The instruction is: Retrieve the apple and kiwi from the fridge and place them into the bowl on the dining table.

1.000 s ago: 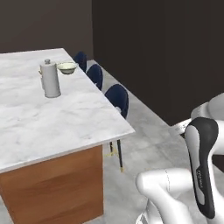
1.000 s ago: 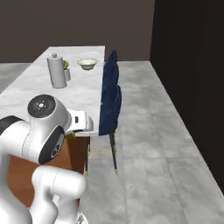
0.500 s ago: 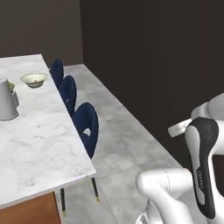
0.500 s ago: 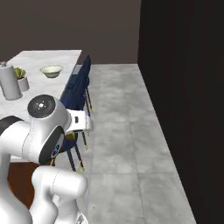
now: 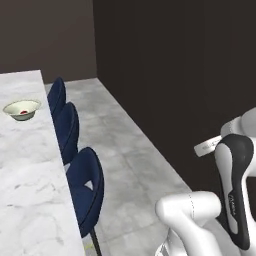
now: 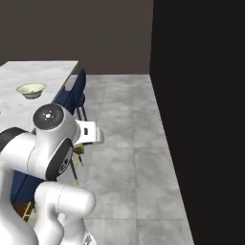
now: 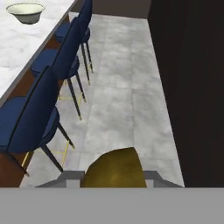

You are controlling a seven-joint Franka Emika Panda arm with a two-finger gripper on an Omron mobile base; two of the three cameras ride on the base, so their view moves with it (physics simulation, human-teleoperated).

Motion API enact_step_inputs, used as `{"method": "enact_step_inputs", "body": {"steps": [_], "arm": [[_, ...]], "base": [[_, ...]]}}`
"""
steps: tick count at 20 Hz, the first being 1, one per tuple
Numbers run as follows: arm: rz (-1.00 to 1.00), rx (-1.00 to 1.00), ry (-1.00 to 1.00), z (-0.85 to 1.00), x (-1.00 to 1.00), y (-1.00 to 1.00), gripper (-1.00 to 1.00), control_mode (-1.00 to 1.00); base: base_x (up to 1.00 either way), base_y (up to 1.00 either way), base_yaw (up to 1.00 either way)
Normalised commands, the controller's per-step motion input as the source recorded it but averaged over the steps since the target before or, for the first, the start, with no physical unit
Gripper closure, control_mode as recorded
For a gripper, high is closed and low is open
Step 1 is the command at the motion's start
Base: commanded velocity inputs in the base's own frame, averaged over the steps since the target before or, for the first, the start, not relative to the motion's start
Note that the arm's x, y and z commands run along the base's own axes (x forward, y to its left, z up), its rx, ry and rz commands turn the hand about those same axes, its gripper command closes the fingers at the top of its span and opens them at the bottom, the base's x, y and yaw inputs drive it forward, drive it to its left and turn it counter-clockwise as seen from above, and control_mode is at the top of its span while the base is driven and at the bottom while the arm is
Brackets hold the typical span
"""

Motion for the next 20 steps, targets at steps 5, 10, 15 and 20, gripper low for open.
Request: {"method": "enact_step_inputs", "body": {"steps": [5,10,15,20], "arm": [[0.0,0.0,0.0,0.0,0.0,0.0,1.0,1.0],[0.0,0.0,0.0,0.0,0.0,0.0,1.0,1.0],[0.0,0.0,0.0,0.0,0.0,0.0,1.0,1.0],[0.0,0.0,0.0,0.0,0.0,0.0,1.0,1.0]], "base": [[1.0,0.08,0.31],[1.0,0.05,0.43],[1.0,-0.22,0.47],[1.0,-0.21,0.53]]}}
